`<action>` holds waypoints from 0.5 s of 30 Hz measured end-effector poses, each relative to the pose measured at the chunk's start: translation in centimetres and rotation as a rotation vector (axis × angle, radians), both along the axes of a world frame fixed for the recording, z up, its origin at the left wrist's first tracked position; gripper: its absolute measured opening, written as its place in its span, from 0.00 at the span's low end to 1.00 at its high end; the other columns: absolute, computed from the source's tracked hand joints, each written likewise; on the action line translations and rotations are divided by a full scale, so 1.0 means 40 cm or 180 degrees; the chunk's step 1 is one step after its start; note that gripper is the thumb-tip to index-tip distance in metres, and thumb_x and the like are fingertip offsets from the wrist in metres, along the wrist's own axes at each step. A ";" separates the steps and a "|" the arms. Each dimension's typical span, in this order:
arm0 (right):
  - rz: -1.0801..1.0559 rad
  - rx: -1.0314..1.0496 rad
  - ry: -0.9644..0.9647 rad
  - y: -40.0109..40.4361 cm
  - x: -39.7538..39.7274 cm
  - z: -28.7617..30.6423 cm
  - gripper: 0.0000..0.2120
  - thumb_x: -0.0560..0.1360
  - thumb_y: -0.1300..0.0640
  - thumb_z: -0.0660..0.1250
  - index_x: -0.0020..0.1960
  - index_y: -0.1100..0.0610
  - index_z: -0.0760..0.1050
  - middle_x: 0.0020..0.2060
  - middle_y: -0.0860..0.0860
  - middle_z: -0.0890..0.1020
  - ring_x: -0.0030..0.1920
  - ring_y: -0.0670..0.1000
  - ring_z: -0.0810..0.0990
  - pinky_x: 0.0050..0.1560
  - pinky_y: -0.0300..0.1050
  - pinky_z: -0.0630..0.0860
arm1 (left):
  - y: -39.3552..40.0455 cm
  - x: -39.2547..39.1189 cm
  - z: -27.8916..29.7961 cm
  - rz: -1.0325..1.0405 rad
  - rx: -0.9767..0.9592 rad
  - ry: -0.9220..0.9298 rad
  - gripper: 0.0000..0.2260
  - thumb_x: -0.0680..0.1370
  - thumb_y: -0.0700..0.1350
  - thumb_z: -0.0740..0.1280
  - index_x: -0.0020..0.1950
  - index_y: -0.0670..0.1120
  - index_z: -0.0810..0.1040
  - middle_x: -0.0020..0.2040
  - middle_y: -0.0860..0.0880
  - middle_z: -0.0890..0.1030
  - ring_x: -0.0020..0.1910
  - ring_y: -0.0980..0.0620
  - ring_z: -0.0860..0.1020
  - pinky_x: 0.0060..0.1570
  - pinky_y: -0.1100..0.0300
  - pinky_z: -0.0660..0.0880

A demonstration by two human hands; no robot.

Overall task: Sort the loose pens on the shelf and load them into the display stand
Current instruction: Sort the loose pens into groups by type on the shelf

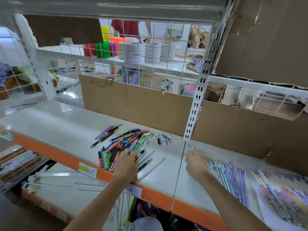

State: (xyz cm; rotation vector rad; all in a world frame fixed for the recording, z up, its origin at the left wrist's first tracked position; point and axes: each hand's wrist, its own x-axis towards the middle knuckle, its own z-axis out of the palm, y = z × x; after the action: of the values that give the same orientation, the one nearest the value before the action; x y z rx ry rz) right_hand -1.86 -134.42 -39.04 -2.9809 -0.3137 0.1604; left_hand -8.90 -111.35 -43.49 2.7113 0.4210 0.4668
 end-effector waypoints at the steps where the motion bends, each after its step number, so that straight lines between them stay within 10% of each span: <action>1: 0.0123 0.0092 -0.0013 0.016 0.001 0.002 0.13 0.76 0.68 0.53 0.58 0.59 0.68 0.56 0.57 0.75 0.55 0.58 0.76 0.49 0.48 0.72 | -0.002 -0.001 -0.007 0.0037 -0.0041 -0.0078 0.07 0.79 0.46 0.62 0.51 0.46 0.78 0.46 0.50 0.74 0.46 0.53 0.71 0.46 0.61 0.69; 15: 0.1340 0.0416 -0.0163 0.333 0.124 -0.047 0.20 0.78 0.68 0.56 0.67 0.54 0.70 0.64 0.56 0.68 0.58 0.58 0.73 0.54 0.50 0.72 | -0.013 -0.015 -0.014 0.0175 -0.0273 -0.0300 0.10 0.79 0.51 0.62 0.53 0.50 0.81 0.47 0.54 0.70 0.46 0.57 0.67 0.49 0.64 0.66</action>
State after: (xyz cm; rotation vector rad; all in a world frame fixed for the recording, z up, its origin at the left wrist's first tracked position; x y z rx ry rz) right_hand 3.11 -121.11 -40.93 -2.7532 -0.9176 0.1016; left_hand -9.51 -111.86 -44.03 2.5890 0.4794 0.5757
